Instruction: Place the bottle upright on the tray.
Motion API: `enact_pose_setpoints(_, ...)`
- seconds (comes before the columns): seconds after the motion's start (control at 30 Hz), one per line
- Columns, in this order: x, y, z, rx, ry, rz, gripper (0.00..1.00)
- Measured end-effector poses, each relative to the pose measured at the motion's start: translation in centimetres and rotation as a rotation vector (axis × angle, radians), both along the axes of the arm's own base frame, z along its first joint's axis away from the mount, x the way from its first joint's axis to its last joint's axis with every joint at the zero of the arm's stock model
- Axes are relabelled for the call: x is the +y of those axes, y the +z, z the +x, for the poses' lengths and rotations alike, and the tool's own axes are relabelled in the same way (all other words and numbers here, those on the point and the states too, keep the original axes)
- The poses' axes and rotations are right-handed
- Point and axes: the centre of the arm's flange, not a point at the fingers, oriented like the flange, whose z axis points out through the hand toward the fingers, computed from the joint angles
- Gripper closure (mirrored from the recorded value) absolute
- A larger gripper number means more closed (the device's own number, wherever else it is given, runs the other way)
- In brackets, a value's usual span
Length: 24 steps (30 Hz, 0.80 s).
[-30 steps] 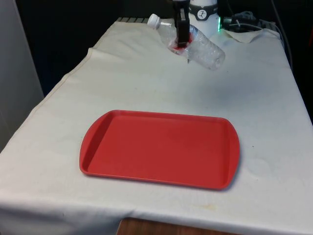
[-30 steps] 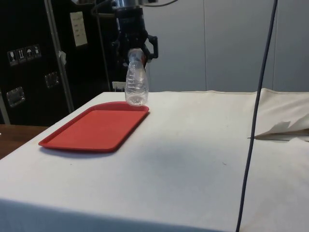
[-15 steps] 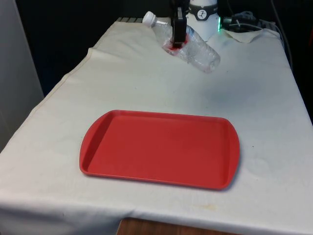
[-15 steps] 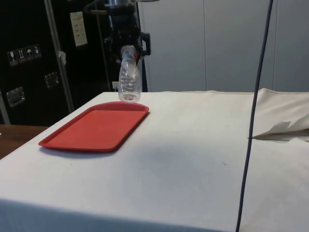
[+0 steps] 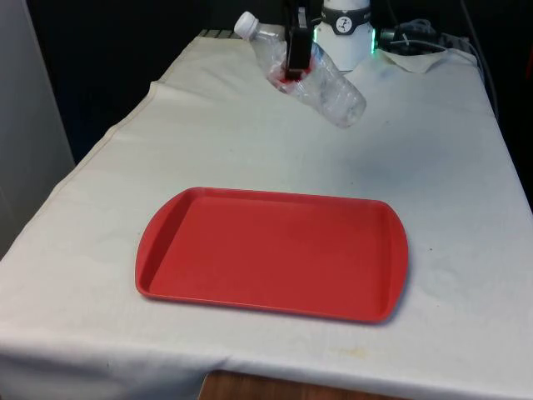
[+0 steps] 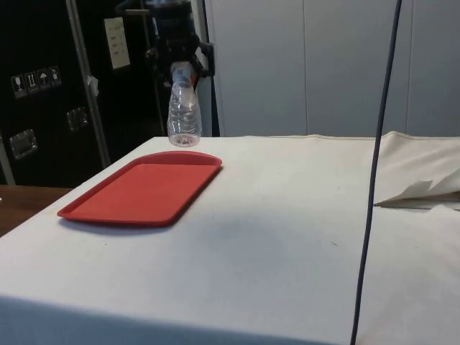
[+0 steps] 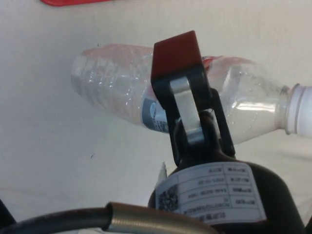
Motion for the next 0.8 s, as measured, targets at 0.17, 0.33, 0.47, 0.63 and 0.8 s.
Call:
enact_pose_setpoints(0.17, 0.0, 0.4, 0.6, -0.011, 0.005, -0.023, 1.0)
enact_pose_setpoints(0.33, 0.0, 0.6, 1.2, -0.018, 0.011, -0.046, 1.0)
enact_pose_setpoints(0.47, 0.1, 0.8, 1.8, -0.027, 0.016, -0.071, 1.0)
enact_pose_setpoints(0.63, 0.1, 0.8, 2.1, -0.031, 0.017, -0.086, 1.0)
enact_pose_setpoints(0.8, 0.4, 0.9, 2.8, -0.041, 0.022, -0.119, 1.0)
